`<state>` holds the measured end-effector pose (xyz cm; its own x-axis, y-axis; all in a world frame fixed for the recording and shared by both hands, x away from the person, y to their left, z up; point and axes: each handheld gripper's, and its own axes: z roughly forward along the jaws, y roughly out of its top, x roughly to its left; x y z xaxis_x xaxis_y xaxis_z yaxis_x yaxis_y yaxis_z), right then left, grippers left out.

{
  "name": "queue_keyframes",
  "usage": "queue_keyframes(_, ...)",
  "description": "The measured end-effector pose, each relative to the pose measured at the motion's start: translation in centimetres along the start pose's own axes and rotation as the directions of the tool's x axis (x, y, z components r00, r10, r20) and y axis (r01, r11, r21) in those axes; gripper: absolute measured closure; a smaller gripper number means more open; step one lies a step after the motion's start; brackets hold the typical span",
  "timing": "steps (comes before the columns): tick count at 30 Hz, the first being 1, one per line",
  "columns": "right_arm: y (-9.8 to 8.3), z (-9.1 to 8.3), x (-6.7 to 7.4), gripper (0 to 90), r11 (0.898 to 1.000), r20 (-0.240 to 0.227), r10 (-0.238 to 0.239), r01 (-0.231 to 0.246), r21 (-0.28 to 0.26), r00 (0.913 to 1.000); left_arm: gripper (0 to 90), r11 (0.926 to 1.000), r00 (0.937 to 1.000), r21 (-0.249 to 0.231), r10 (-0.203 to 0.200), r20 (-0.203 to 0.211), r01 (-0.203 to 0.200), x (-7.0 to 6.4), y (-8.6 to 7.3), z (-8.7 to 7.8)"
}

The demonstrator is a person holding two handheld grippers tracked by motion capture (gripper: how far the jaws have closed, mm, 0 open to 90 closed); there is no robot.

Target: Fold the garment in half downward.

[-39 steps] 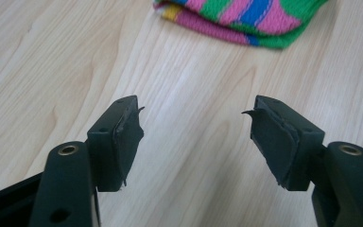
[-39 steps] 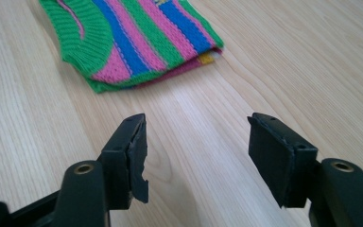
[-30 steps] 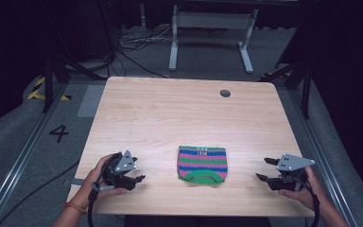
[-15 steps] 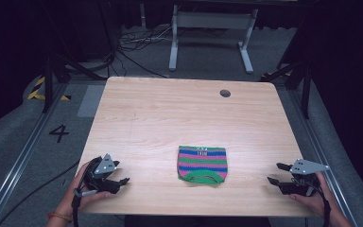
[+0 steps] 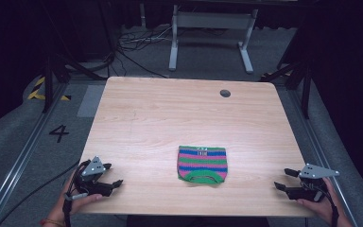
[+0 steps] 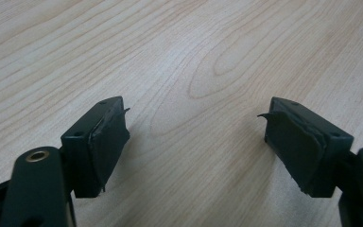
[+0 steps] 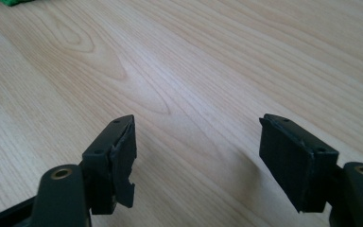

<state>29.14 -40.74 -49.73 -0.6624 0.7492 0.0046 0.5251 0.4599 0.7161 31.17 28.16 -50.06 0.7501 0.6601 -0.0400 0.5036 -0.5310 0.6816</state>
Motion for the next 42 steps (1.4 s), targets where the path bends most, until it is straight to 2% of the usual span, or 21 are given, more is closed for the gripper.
queue_keyframes(3, -0.62, 0.09, -0.22, 26.6, 1.000, 0.005, 0.029, -0.029, -0.001, 0.9996, 20.0, 1.0000, 0.9999, 0.004, -0.009, -0.014, 0.009, -0.21, -0.11, -0.05)
queue_keyframes(5, -0.96, 0.01, -0.36, 26.5, 0.999, 0.003, 0.050, -0.050, -0.021, 0.9988, 19.2, 0.9999, 0.9997, 0.006, -0.011, -0.023, 0.011, -0.23, -0.13, -0.09)
queue_keyframes(7, -1.08, -0.10, -0.45, 25.1, 0.998, 0.002, 0.053, -0.053, -0.020, 0.9986, 19.1, 0.9999, 0.9997, 0.006, -0.013, -0.022, 0.013, -0.26, -0.16, -0.10)
queue_keyframes(16, -1.10, -0.07, -0.42, 24.0, 0.999, 0.014, 0.046, -0.046, -0.016, 0.9989, 18.2, 0.9993, 0.9980, 0.009, -0.036, -0.052, 0.037, -0.51, -0.24, -0.20)
queue_keyframes(23, -1.10, -0.06, -0.47, 23.5, 0.999, 0.022, 0.052, -0.052, -0.017, 0.9984, 17.5, 0.9988, 0.9975, 0.010, -0.047, -0.052, 0.047, -0.51, -0.25, -0.17)
queue_keyframes(28, -1.11, -0.06, -0.51, 23.7, 0.998, 0.020, 0.055, -0.054, -0.017, 0.9983, 14.5, 0.9984, 0.9962, 0.013, -0.054, -0.068, 0.055, -0.54, -0.15, -0.04)
queue_keyframes(42, -1.11, -0.06, -0.50, 23.7, 0.998, 0.020, 0.055, -0.054, -0.017, 0.9983, 13.8, 0.9978, 0.9957, 0.012, -0.065, -0.067, 0.065, -0.59, -0.13, 0.03)
